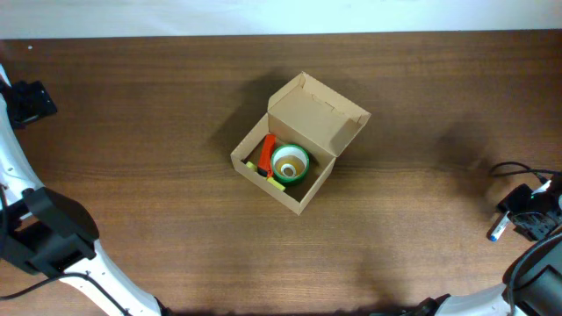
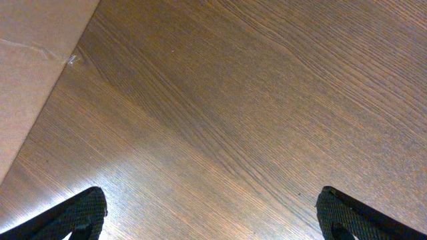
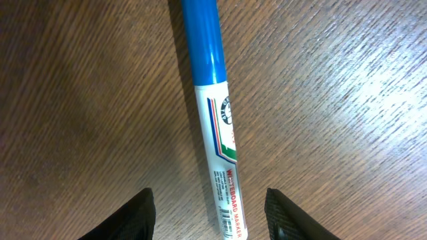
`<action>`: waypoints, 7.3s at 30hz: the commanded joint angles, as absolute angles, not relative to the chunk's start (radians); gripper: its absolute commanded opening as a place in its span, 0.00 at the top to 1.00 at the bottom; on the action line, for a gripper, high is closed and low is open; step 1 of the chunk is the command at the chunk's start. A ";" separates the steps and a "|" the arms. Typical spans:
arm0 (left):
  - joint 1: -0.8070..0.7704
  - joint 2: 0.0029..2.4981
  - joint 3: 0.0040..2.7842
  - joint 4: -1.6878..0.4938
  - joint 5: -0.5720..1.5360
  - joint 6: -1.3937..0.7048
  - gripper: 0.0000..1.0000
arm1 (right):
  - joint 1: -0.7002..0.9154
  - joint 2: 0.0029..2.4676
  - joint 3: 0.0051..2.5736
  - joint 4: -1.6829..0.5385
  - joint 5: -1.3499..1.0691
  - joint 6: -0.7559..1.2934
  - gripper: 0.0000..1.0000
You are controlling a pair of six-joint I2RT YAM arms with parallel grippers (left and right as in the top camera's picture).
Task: Pack container
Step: 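Move the right gripper to the blue marker and grasp it, then lift the blue marker and carry it over the box, then lower the blue marker into the box beside the tapes, then open the right gripper and release the marker in the box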
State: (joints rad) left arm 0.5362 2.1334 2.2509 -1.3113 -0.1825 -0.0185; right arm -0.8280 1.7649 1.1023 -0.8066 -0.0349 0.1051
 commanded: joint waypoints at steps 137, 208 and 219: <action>0.539 2.115 2.244 -1.309 -0.179 -0.006 0.00 | 0.645 2.133 1.939 -1.276 -0.066 -0.141 0.96; 0.539 2.115 2.244 -1.310 -0.179 -0.006 0.00 | 0.710 2.284 1.966 -1.225 -0.228 -0.169 0.96; 0.539 2.115 2.244 -1.310 -0.179 -0.006 0.00 | 0.641 2.284 2.262 -1.347 -0.010 -0.164 0.96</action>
